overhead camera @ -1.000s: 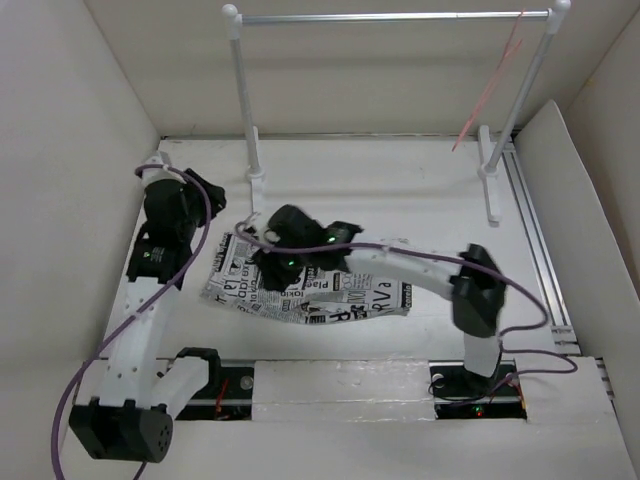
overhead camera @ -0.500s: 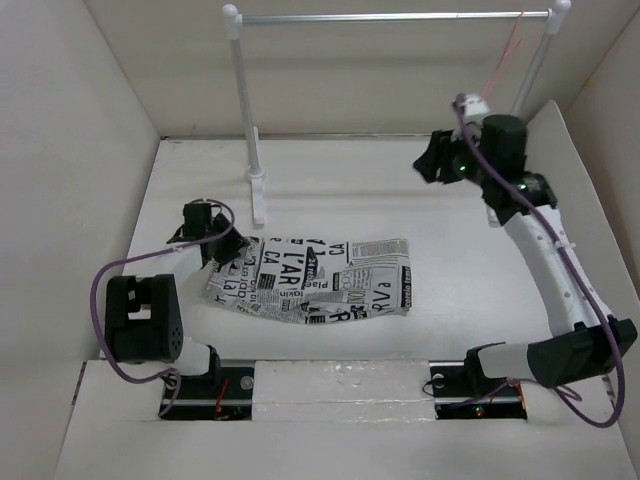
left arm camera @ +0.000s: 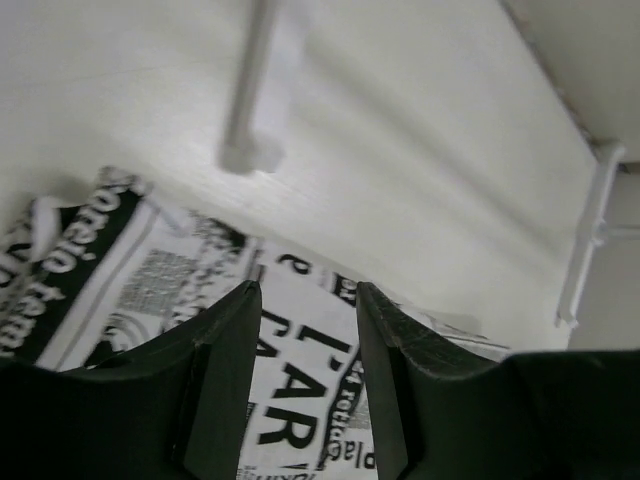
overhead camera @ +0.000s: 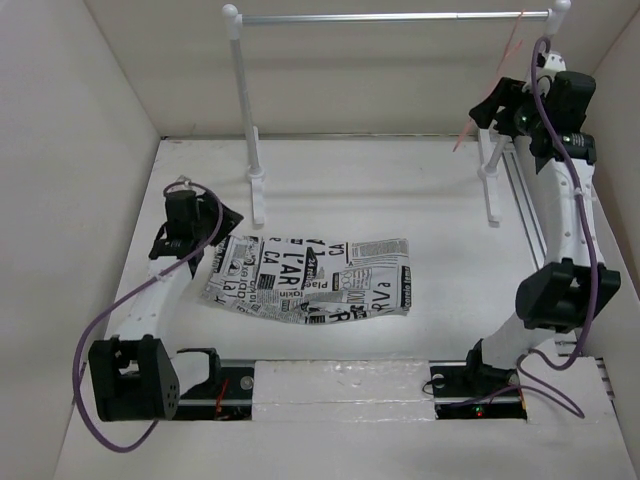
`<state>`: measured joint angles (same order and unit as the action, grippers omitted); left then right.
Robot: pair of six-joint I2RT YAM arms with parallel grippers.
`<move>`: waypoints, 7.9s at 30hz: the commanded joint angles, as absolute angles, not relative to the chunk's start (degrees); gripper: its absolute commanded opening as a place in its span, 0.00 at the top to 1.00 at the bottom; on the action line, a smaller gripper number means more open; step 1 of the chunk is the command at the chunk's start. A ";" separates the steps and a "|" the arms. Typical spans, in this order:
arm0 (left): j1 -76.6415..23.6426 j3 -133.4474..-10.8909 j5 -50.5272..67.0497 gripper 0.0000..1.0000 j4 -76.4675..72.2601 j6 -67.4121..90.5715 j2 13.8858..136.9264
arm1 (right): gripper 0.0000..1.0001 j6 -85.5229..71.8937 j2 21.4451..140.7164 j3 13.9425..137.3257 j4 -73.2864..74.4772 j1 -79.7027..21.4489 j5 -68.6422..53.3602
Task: Place the trousers on the hanger
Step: Pick up the hanger from the clothesline, then place the trousers on the hanger, then place the hanger at the clothesline.
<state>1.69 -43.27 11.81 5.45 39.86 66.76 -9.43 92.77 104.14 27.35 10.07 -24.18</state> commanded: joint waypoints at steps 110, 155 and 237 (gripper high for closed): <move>-60.29 -64.07 -17.66 1.00 -21.18 57.31 108.55 | 0.35 -7.29 75.93 29.80 -4.98 -8.17 -29.09; -54.67 -55.55 -28.04 1.00 -13.01 43.07 83.26 | 1.00 3.52 71.98 33.49 14.32 13.62 -35.59; -49.57 -66.62 -19.33 0.07 14.94 32.78 60.91 | 1.00 -44.64 110.21 118.92 -8.60 11.24 -48.61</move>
<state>-49.84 -66.94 -18.48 17.80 31.00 63.42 -42.00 111.98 113.97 2.74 9.43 -46.09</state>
